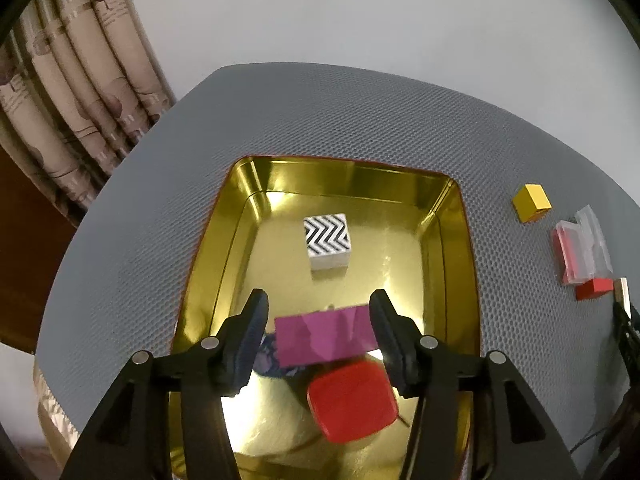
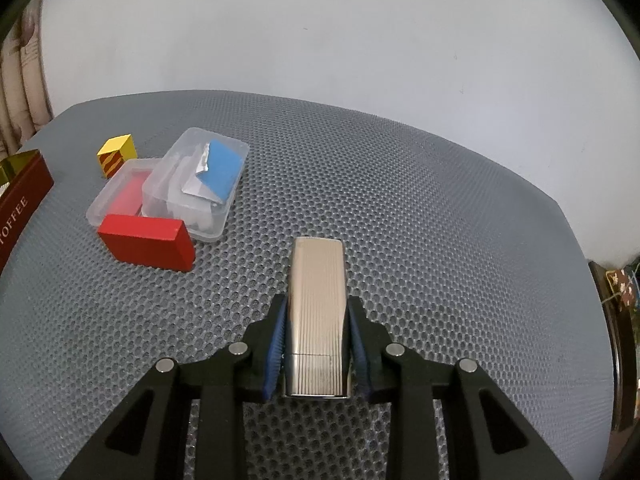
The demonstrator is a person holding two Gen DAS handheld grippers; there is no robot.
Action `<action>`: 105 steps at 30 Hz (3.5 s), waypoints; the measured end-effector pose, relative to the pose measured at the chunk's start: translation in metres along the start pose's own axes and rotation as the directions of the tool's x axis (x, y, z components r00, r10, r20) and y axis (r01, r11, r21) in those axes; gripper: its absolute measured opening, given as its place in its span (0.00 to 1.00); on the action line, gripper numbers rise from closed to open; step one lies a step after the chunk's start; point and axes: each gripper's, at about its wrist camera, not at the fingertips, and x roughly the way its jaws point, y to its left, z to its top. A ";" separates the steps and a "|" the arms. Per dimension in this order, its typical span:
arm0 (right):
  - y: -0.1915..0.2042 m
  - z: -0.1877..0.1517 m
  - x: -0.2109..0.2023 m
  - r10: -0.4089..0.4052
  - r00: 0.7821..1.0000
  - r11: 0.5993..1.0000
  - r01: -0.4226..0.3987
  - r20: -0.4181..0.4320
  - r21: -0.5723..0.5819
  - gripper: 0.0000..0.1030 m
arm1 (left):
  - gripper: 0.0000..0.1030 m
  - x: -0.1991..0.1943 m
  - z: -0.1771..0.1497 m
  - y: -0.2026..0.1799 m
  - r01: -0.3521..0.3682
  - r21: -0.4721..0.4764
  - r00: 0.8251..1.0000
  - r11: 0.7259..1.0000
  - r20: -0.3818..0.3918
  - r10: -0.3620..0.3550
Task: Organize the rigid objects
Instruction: 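Lower the gold bar into the gold tray and open the right gripper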
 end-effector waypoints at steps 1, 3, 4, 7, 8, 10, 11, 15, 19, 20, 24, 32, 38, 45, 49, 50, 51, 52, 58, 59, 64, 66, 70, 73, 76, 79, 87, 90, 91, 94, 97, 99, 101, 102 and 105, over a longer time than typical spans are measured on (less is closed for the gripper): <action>-0.001 0.000 -0.001 0.002 1.000 1.000 -0.002 -0.004 0.012 0.29 | 0.50 -0.002 -0.003 0.001 -0.001 -0.002 1.000 1.000 0.004 0.001; -0.001 -0.001 -0.004 0.007 1.000 0.999 -0.006 -0.006 0.031 0.29 | 0.51 -0.005 -0.006 0.006 -0.003 -0.006 1.000 1.000 0.012 0.003; -0.001 -0.001 -0.007 0.008 1.000 0.999 -0.008 -0.004 0.038 0.29 | 0.52 -0.006 -0.008 0.009 -0.005 -0.007 1.000 1.000 0.019 0.005; 0.000 -0.002 -0.016 0.026 1.000 0.999 -0.026 0.002 0.047 0.29 | 0.55 -0.011 -0.015 0.013 -0.019 -0.011 0.999 1.000 0.034 0.019; 0.003 -0.001 -0.018 0.032 0.999 0.998 -0.032 0.004 0.049 0.29 | 0.56 -0.011 -0.017 0.016 -0.026 -0.015 0.999 1.000 0.037 0.026; 0.011 0.001 -0.027 0.052 0.999 0.997 -0.053 0.015 0.055 0.29 | 0.57 -0.014 -0.022 0.021 -0.025 -0.026 0.999 0.999 0.044 0.026; 0.012 0.001 -0.031 0.061 0.998 0.996 -0.062 0.019 0.056 0.29 | 0.58 -0.015 -0.025 0.023 -0.024 -0.032 0.999 0.999 0.046 0.025; 0.024 0.005 -0.051 0.112 0.993 0.992 -0.115 0.044 0.056 0.29 | 0.60 -0.023 -0.035 0.034 -0.044 -0.045 0.997 0.998 0.062 0.047; 0.055 0.022 -0.065 0.174 0.983 0.984 -0.176 0.065 0.026 0.29 | 0.63 -0.028 -0.041 0.044 -0.045 -0.075 0.996 0.996 0.068 0.050; 0.066 0.031 -0.068 0.195 0.978 0.980 -0.197 0.072 0.015 0.29 | 0.64 -0.029 -0.042 0.048 -0.047 -0.077 0.996 0.996 0.070 0.053; 0.107 0.046 -0.080 0.265 0.961 0.964 -0.263 0.081 -0.036 0.29 | 0.65 -0.030 -0.042 0.057 -0.044 -0.102 0.996 0.994 0.071 0.051; 0.199 0.076 -0.098 0.378 0.924 0.916 -0.364 0.061 -0.166 0.29 | 0.65 -0.030 -0.040 0.062 -0.061 -0.103 0.994 0.993 0.079 0.069; 0.248 0.089 -0.098 0.409 0.912 0.887 -0.392 0.024 -0.243 0.29 | 0.66 -0.027 -0.038 0.071 -0.089 -0.116 0.992 0.989 0.074 0.098; 0.279 0.102 -0.084 0.403 0.915 0.877 -0.391 -0.016 -0.279 0.29 | 0.66 -0.028 -0.036 0.080 -0.112 -0.141 0.989 0.984 0.079 0.124; 0.289 0.107 -0.075 0.402 0.915 0.875 -0.396 -0.038 -0.278 0.29 | 0.68 -0.028 -0.034 0.091 -0.111 -0.186 0.989 0.976 0.077 0.127; 0.289 0.108 -0.074 0.402 0.915 0.875 -0.397 -0.040 -0.277 0.29 | 0.69 -0.027 -0.034 0.093 -0.111 -0.192 0.989 0.975 0.075 0.128; 0.289 0.108 -0.071 0.400 0.915 0.876 -0.397 -0.045 -0.274 0.29 | 0.69 -0.027 -0.034 0.095 -0.113 -0.199 0.989 0.974 0.074 0.130; 0.290 0.108 -0.068 0.397 0.916 0.877 -0.396 -0.052 -0.271 0.29 | 0.69 -0.027 -0.034 0.096 -0.114 -0.206 0.989 0.972 0.074 0.132; 0.305 0.108 -0.057 0.381 0.922 0.878 -0.383 -0.066 -0.287 0.29 | 0.72 -0.029 -0.033 0.097 -0.128 -0.209 0.985 0.970 0.088 0.149; 0.309 0.109 -0.055 0.372 0.926 0.879 -0.375 -0.069 -0.294 0.29 | 0.73 -0.029 -0.033 0.097 -0.130 -0.207 0.985 0.970 0.086 0.151; 0.326 0.112 -0.045 0.329 0.940 0.884 -0.340 -0.090 -0.320 0.29 | 0.74 -0.027 -0.033 0.101 -0.133 -0.219 0.986 0.967 0.067 0.151; 0.331 0.114 -0.040 0.319 0.942 0.887 -0.334 -0.100 -0.320 0.29 | 0.74 -0.025 -0.032 0.102 -0.136 -0.228 0.987 0.964 0.056 0.153; 0.337 0.114 -0.036 0.303 0.947 0.886 -0.322 -0.108 -0.333 0.29 | 0.75 -0.024 -0.033 0.102 -0.137 -0.231 0.988 0.963 0.039 0.149; 0.340 0.115 -0.031 0.297 0.946 0.885 -0.323 -0.129 -0.334 0.29 | 0.76 -0.022 -0.033 0.100 -0.144 -0.224 0.988 0.964 0.028 0.154; 0.343 0.115 -0.027 0.292 0.946 0.883 -0.324 -0.143 -0.341 0.29 | 0.77 -0.022 -0.032 0.101 -0.141 -0.223 0.988 0.965 0.027 0.151; 0.343 0.114 -0.024 0.293 0.942 0.879 -0.333 -0.165 -0.340 0.29 | 0.78 -0.021 -0.032 0.100 -0.145 -0.221 0.988 0.965 0.022 0.153; 0.345 0.111 -0.022 0.293 0.938 0.869 -0.341 -0.184 -0.358 0.29 | 0.79 -0.019 -0.033 0.101 -0.151 -0.220 0.988 0.964 0.009 0.157; 0.346 0.111 -0.023 0.294 0.938 0.866 -0.344 -0.186 -0.363 0.29 | 0.79 -0.018 -0.033 0.101 -0.153 -0.217 0.988 0.964 0.002 0.157; 0.346 0.110 -0.023 0.294 0.937 0.865 -0.344 -0.187 -0.364 0.29 | 0.79 -0.018 -0.033 0.101 -0.152 -0.217 0.988 0.964 0.001 0.156; 0.350 0.111 -0.023 0.292 0.937 0.865 -0.344 -0.191 -0.365 0.29 | 0.79 -0.018 -0.034 0.102 -0.154 -0.219 0.988 0.964 -0.002 0.157; 0.347 0.111 -0.023 0.294 0.934 0.865 -0.350 -0.204 -0.359 0.29 | 0.80 -0.017 -0.033 0.103 -0.153 -0.217 0.988 0.964 -0.003 0.156; 0.347 0.111 -0.024 0.304 0.931 0.864 -0.358 -0.201 -0.354 0.32 | 0.80 -0.017 -0.033 0.103 -0.153 -0.214 0.988 0.965 -0.003 0.156; 0.347 0.112 -0.026 0.312 0.930 0.865 -0.362 -0.195 -0.347 0.35 | 0.80 -0.017 -0.033 0.102 -0.153 -0.212 0.988 0.965 -0.003 0.156; 0.345 0.114 -0.029 0.322 0.927 0.864 -0.370 -0.192 -0.341 0.39 | 0.80 -0.017 -0.034 0.101 -0.154 -0.212 0.988 0.965 -0.002 0.157; 0.343 0.117 -0.037 0.333 0.928 0.867 -0.371 -0.168 -0.333 0.42 | 0.80 -0.018 -0.034 0.100 -0.156 -0.207 0.987 0.966 0.004 0.160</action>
